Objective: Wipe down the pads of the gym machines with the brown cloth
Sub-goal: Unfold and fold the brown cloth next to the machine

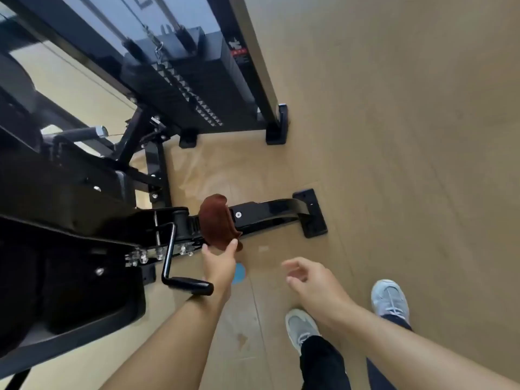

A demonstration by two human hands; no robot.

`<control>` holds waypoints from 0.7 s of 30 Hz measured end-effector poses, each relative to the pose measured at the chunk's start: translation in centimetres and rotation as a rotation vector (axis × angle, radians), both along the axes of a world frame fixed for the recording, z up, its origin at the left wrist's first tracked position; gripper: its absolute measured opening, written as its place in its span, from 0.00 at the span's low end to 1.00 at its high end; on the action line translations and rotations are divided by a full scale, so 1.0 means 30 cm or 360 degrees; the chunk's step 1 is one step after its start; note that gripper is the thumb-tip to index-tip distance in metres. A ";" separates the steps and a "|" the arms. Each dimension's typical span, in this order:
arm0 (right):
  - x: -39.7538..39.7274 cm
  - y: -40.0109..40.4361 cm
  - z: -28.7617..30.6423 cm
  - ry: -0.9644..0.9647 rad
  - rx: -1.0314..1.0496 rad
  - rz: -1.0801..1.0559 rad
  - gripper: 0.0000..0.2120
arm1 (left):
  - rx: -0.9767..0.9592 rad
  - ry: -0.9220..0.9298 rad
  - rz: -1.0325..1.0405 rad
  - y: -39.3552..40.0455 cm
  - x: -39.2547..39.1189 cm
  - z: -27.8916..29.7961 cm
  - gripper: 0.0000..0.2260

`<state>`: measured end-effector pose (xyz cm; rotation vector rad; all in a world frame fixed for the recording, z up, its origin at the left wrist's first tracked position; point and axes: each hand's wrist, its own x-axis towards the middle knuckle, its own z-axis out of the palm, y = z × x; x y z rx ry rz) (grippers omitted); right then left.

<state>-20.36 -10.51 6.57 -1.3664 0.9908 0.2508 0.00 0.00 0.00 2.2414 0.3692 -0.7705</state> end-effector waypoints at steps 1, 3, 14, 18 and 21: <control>-0.019 0.024 -0.039 0.0015 0.0046 0.0010 0.12 | -0.0025 -0.0071 0.0068 -0.009 0.033 -0.026 0.38; -0.073 0.072 -0.106 0.0093 0.0142 0.0035 0.12 | -0.0034 -0.0109 0.0161 -0.038 0.078 -0.054 0.26; -0.188 -0.001 0.009 0.0258 0.0041 -0.0362 0.09 | -0.0536 0.0459 0.0039 -0.080 -0.219 0.159 0.10; -0.163 -0.226 0.188 0.0502 0.0575 -0.0424 0.29 | -0.0764 0.0853 -0.0098 -0.123 -0.388 0.436 0.14; -0.224 -0.331 0.350 0.0322 0.1228 -0.0557 0.39 | -0.0878 0.1117 -0.0275 -0.165 -0.486 0.659 0.16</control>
